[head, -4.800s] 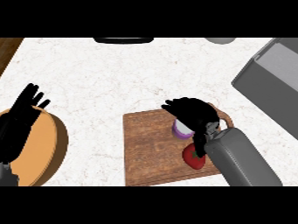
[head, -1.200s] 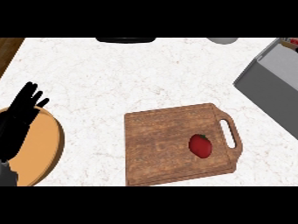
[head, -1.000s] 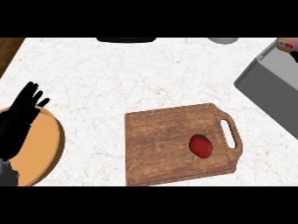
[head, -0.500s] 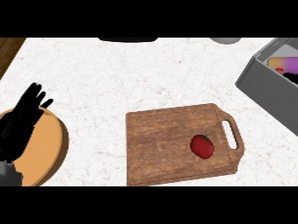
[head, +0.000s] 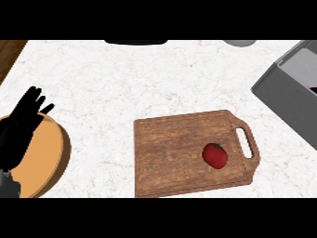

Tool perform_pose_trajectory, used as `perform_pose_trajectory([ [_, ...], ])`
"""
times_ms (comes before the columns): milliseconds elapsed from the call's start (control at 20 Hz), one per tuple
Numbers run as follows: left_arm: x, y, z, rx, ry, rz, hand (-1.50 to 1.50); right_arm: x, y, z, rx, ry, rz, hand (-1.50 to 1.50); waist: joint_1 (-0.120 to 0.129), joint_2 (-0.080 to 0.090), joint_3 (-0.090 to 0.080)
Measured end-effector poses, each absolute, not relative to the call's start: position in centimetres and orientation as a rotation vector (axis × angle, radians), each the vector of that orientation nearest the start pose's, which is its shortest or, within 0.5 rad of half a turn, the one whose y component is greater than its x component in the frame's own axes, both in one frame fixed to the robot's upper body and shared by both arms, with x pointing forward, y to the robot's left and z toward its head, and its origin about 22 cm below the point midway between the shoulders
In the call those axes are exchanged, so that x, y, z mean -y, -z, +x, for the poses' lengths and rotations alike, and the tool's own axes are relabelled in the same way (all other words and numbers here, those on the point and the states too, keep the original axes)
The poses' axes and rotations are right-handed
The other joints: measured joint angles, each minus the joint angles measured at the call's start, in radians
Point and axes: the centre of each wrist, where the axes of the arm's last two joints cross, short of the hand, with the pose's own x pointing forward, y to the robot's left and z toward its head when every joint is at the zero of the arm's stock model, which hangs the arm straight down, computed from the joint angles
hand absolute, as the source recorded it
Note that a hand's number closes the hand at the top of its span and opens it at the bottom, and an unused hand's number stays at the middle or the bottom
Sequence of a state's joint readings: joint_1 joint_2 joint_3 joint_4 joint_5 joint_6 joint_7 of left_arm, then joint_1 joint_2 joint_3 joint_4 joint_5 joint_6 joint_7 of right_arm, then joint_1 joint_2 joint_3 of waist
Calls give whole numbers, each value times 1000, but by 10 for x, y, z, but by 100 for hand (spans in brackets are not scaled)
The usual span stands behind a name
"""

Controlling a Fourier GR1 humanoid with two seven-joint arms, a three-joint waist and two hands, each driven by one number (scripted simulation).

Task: Pick the can from the cutting board and place it in the cardboard box

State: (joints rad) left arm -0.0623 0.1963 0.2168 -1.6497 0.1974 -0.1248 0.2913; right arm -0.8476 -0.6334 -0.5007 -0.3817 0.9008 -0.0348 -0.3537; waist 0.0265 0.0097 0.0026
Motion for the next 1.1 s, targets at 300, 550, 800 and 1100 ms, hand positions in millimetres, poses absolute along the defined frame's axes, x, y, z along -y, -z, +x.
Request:
perform_pose_trajectory([
  [300,-320,-56,249,1451,-39,51,0,467,-120,378,1535,-270,-867,-150,-10,-3,0],
  [550,-316,-61,249,1455,-34,47,0,503,-129,353,1583,-79,-813,-150,-7,-1,0],
  [800,-311,-53,252,1457,-32,40,0,542,-145,321,1600,32,-778,-150,-6,2,0],
  [1100,-314,-53,250,1453,-29,31,0,575,-150,284,1618,35,-750,-150,2,4,2],
])
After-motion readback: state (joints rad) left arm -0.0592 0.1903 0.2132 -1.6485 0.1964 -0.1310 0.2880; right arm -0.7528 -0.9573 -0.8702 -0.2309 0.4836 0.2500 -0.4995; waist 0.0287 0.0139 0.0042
